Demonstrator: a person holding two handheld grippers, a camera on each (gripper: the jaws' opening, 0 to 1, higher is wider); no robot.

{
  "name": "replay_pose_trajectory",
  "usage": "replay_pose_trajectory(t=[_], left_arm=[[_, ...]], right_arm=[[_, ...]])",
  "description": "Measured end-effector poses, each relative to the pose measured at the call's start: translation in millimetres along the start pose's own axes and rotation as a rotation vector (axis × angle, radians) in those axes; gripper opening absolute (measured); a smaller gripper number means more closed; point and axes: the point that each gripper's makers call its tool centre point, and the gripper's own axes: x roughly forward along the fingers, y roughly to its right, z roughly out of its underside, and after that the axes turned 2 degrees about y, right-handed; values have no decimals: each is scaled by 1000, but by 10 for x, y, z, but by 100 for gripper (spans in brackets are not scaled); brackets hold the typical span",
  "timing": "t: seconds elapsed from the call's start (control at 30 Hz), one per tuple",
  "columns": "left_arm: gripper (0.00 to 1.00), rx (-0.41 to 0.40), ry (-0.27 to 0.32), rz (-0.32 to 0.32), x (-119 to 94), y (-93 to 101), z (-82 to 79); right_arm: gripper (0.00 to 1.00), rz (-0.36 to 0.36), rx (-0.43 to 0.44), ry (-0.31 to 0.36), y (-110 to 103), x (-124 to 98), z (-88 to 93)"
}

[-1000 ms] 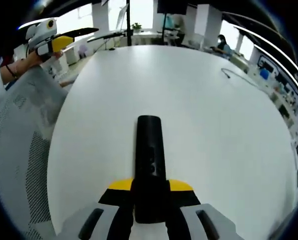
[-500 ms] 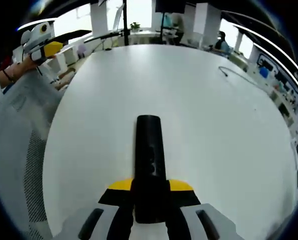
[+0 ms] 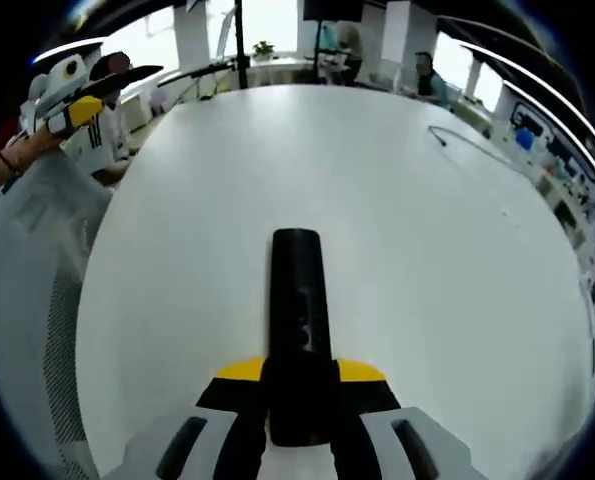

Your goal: Press the specified remote control buttons in sequence, fully releasing each button before pressing the next.

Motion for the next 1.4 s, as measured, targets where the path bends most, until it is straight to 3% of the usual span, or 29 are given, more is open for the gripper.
replay_pose_trajectory(t=[1.4], left_arm=[[100, -17, -41, 8, 31, -1, 79]], right_arm=[[21, 16, 47, -52, 778, 8, 10]])
